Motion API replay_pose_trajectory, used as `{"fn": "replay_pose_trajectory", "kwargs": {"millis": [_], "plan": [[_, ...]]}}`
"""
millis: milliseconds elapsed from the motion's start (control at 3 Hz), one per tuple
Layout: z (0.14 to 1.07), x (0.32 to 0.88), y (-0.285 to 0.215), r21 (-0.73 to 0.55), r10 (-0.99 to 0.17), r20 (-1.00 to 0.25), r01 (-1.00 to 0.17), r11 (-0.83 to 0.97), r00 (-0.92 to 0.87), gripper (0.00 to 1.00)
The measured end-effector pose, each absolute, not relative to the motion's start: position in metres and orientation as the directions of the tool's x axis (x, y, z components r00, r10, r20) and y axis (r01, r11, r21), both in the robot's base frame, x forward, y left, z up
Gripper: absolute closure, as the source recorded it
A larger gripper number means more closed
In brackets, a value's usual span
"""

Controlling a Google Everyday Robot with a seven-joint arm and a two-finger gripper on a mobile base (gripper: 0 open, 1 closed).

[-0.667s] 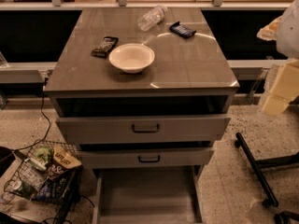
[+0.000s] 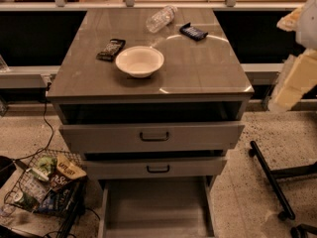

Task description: Place rxbar blueberry into bottom drawer

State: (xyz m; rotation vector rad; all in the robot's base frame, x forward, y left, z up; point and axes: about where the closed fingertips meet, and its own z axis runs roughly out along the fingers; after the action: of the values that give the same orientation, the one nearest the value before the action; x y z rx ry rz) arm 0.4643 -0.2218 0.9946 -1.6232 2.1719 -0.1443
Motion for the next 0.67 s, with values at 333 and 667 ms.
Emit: {"fn": "replay_pose_trajectory", "kwargs": {"millis": [333, 667], "plan": [[1.021, 0.524, -0.243, -0.421, -0.876, -0.426, -0.809, 0.411, -0.224, 0.00], [1.053, 0.589, -0.261, -0.463, -0.764, -0.622, -0.707, 0.535, -0.170, 0.00]]}}
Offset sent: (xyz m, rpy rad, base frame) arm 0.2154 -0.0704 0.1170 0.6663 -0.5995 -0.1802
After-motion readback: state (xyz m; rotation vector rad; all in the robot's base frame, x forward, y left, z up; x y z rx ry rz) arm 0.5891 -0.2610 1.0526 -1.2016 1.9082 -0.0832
